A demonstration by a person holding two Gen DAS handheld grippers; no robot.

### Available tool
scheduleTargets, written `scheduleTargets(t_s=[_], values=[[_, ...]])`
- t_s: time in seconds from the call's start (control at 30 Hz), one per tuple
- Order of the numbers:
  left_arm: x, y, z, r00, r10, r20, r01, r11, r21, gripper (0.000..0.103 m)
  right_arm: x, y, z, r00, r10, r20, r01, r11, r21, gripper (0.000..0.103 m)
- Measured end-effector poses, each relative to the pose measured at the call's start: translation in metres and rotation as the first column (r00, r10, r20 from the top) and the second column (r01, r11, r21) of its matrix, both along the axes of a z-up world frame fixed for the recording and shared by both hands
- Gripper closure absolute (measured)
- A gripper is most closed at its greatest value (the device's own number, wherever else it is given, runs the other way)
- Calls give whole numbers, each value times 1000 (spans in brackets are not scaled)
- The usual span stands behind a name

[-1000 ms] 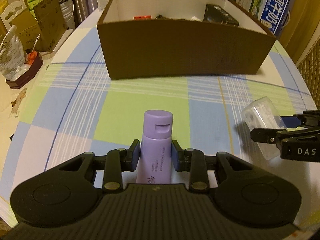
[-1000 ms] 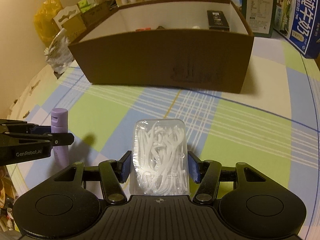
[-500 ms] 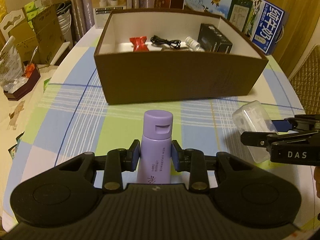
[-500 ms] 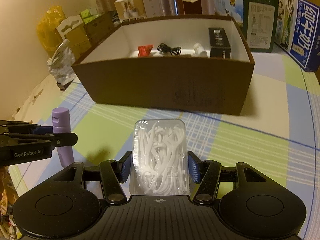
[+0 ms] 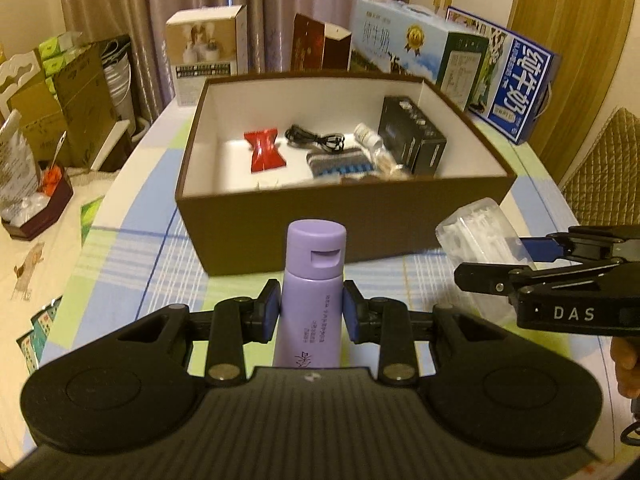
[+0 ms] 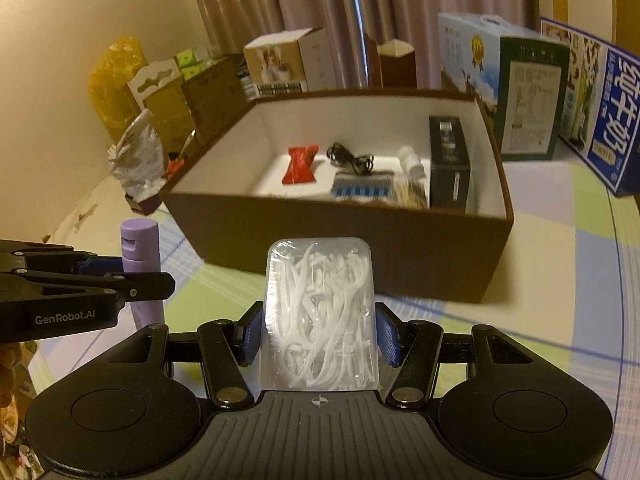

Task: Organize objects
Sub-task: 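Lift the purple tube and floss pack and carry them over the brown box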

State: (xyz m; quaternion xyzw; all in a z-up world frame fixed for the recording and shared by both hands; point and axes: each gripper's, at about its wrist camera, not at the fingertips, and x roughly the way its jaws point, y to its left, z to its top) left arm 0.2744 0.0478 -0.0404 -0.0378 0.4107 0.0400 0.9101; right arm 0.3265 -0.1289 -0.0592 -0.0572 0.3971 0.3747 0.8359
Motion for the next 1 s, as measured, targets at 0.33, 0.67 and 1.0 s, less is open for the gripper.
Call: scheduleTargets(t_s=[0.33, 0.67, 1.0], values=[[21, 2, 22, 998, -24, 55, 23, 1000, 17, 75, 17, 10, 22, 998, 12, 56, -13, 1000, 27, 49], [43, 5, 42, 993, -53, 108, 49, 998, 39, 75, 37, 23, 41, 996, 12, 88, -17, 998, 63, 49], [72, 14, 57, 986, -55, 157, 47, 997, 55, 75, 66, 36, 52, 993, -13, 117, 2, 996, 91, 49]])
